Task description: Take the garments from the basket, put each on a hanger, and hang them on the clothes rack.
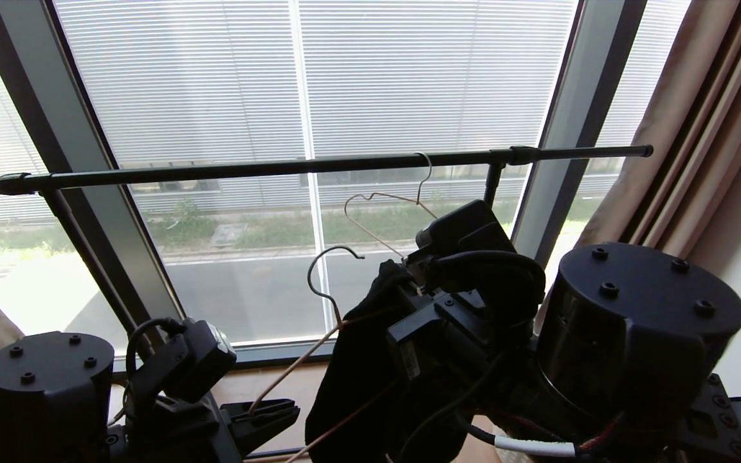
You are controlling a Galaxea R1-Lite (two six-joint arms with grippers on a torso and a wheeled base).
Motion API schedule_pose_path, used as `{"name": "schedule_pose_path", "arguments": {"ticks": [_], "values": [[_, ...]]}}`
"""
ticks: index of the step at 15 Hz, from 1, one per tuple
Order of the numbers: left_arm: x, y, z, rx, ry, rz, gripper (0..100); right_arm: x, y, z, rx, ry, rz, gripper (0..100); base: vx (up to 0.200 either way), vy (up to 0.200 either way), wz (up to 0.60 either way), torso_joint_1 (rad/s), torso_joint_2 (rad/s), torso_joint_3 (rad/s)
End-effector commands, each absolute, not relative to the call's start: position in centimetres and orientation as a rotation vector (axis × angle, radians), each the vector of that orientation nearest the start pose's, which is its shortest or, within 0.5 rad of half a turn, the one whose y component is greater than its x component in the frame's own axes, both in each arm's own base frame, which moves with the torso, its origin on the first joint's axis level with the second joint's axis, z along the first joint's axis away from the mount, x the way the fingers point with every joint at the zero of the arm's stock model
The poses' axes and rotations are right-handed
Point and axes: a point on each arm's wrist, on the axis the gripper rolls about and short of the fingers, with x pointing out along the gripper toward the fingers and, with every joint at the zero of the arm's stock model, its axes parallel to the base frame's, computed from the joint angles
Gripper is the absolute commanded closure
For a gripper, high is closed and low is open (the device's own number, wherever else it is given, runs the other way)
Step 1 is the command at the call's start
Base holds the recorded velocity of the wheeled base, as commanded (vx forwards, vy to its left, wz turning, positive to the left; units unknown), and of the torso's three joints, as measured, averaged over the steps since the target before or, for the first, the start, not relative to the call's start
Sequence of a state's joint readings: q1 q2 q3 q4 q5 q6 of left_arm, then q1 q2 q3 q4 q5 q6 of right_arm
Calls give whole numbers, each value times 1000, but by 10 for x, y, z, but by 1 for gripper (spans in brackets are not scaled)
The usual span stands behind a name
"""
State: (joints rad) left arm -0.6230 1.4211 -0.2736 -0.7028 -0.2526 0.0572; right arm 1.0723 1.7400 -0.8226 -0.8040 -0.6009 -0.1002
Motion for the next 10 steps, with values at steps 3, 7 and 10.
{"name": "schedule_pose_path", "arguments": {"ticks": [3,7,10], "values": [[144,-111,121,123,354,-884,100,160,268,192,-173,56,469,100,0,0,0,0,0,0],[143,-111,119,124,354,-885,100,161,269,192,-172,55,468,0,0,0,0,0,0,0],[143,-111,120,123,350,-885,100,161,267,193,-169,53,461,0,0,0,0,0,0,0]]}}
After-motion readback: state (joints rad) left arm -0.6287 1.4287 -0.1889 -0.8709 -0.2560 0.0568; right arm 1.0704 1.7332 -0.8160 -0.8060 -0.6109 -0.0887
